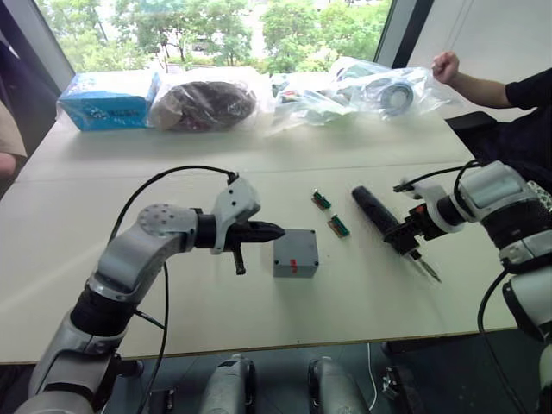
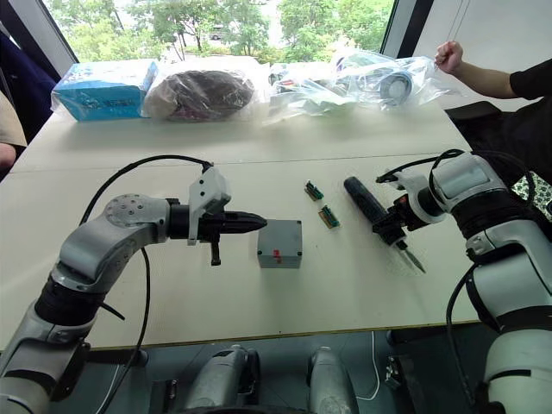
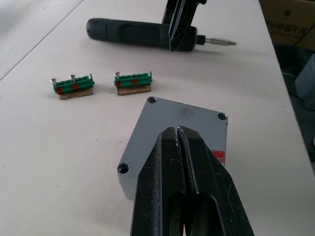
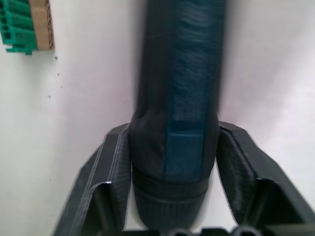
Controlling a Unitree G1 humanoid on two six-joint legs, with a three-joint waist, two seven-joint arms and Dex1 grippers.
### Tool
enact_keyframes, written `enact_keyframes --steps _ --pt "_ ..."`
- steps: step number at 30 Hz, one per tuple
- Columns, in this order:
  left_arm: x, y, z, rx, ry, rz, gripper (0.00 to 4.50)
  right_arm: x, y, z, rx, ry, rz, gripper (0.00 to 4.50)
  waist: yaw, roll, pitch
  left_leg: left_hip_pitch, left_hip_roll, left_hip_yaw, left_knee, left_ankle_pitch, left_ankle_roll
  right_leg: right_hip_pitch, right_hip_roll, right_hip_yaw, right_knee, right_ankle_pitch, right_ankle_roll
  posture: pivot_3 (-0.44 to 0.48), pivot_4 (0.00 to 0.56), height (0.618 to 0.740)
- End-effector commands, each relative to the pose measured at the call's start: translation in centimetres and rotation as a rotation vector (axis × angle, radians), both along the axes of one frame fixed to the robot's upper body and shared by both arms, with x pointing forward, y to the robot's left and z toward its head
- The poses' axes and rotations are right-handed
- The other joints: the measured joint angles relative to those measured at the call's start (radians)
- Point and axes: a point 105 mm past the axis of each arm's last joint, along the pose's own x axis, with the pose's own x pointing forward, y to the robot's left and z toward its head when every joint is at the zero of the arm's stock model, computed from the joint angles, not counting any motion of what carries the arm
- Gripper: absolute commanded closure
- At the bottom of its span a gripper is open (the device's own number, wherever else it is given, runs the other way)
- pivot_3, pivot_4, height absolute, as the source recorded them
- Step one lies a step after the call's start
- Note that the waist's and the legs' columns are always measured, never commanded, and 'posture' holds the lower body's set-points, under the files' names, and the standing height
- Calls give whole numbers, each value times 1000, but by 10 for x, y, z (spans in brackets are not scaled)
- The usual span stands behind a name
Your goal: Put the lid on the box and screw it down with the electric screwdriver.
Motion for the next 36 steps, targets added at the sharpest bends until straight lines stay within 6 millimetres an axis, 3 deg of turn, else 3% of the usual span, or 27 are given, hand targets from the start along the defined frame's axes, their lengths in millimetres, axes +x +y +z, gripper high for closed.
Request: enact_keyframes --steps 1,4,6,8,10,13,18,21,26,36 --pt "3 2 13 -19 -45 0 4500 11 -7 14 27 -86 -77 2726 0 0 0 0 0 0 0 0 0 0 0 0 0 0 0 0 150 740" --pt "8 5 12 -10 -45 4 4500 21 -11 34 46 -190 -113 2726 0 1 0 0 0 1 0 0 -1 0 0 0 0 0 0 0 150 740" --pt "14 7 12 4 -41 0 4500 31 -8 73 115 -382 -117 2726 2 4 3 0 0 1 0 0 -1 -1 0 0 0 0 0 0 150 740" --pt "17 8 13 15 -32 -17 4500 34 11 118 294 -613 -92 2726 3 8 6 -3 0 1 0 1 -1 -3 0 1 1 0 1 0 150 740" --pt "19 9 14 17 -23 -29 4500 28 25 157 431 -905 -63 2726 0 7 6 -8 0 1 0 1 -2 -9 1 0 4 2 4 0 150 740" --pt "22 11 13 30 -10 -47 4500 2 44 181 577 -1163 -72 2726 1 7 6 -11 0 1 -1 3 -5 -15 4 0 5 2 4 0 150 740" --pt "23 7 11 49 7 -96 4500 -37 84 176 762 -1310 -65 2726 6 7 6 -13 1 0 0 6 -9 -16 3 0 11 2 4 0 150 740" --pt "21 0 5 79 7 -141 4500 -53 109 157 763 -1347 -27 2726 9 6 5 -13 -2 1 4 3 -4 -15 -1 2 12 3 5 0 150 740" --pt "17 -12 -4 110 4 -199 4500 -62 136 128 732 -1369 -29 2726 0 6 5 -12 -3 -1 4 3 -4 -15 0 2 13 3 6 0 150 740" --pt "22 -15 -34 212 -8 -193 4500 -60 153 105 683 -1366 -16 2726 0 6 5 -12 -3 -1 4 4 -4 -15 2 2 14 3 5 0 150 740"
